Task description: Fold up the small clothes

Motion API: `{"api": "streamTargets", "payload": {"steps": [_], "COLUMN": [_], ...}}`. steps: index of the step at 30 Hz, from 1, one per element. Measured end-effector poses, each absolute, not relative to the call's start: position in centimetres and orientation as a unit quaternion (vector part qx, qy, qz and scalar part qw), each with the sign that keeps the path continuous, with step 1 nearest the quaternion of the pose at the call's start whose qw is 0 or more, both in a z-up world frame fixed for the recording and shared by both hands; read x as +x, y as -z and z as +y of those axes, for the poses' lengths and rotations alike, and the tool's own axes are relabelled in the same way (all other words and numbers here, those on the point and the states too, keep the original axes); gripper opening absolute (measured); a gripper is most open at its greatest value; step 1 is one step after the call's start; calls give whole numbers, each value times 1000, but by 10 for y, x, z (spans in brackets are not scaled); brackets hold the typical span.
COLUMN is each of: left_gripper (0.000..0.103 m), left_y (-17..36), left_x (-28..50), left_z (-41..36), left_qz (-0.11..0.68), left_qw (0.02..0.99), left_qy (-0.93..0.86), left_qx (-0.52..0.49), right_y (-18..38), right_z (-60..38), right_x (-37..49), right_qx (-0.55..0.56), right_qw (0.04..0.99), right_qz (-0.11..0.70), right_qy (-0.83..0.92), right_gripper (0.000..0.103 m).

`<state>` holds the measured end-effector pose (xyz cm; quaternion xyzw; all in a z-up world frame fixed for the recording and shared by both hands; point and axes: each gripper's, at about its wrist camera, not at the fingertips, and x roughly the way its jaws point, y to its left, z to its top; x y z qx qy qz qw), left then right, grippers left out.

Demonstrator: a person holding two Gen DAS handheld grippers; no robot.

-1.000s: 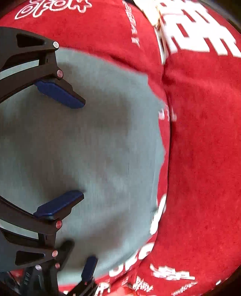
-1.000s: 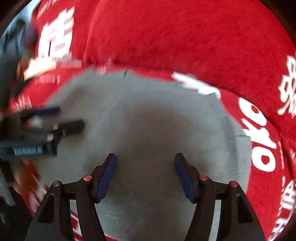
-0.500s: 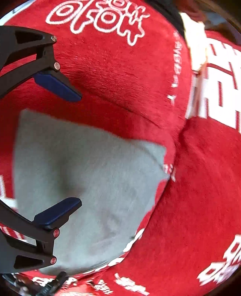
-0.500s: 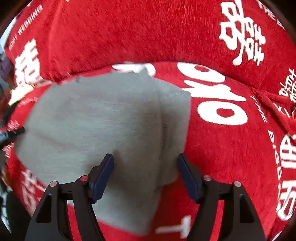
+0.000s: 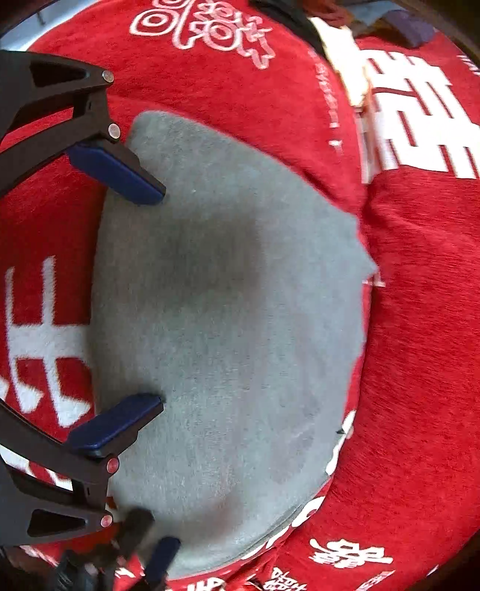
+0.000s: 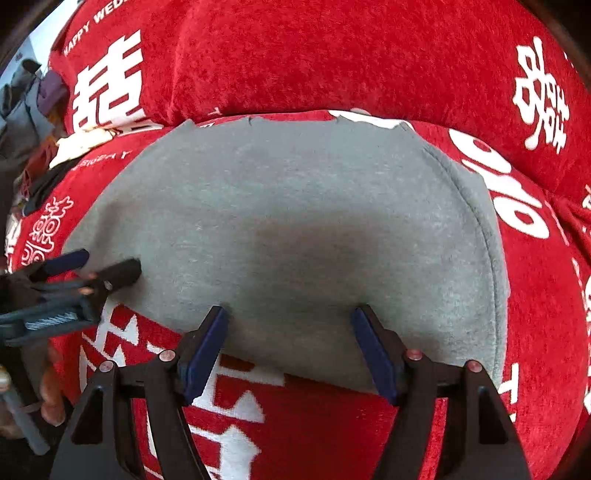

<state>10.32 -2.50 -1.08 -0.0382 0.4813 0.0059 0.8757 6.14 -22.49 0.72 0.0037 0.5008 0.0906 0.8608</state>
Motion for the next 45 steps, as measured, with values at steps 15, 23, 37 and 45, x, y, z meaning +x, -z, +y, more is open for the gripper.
{"api": "streamTargets", "payload": {"steps": [15,23,37,45], "left_gripper": [103,103,102,19], "left_y": [8,-1,27,24], "left_x": [103,119,207,221], "left_z": [-15,75,97,101], "left_qz": [502,501,518,525], "left_qw": [864,846,788,799], "left_qy": [12,-13,140,87], "left_qx": [-39,-185,-301,-280], "right_y": [-13,-52,-53,-49], "right_z": [-288,-287,-255,-238], "right_x": [56,65,110,138], "right_qx": [39,32,32,17], "right_qw": [851,859,854,854], "right_qz": [519,508,514,514], "right_qy": [-65,-41,-73,-75], "right_gripper": [74,75,75,75]}}
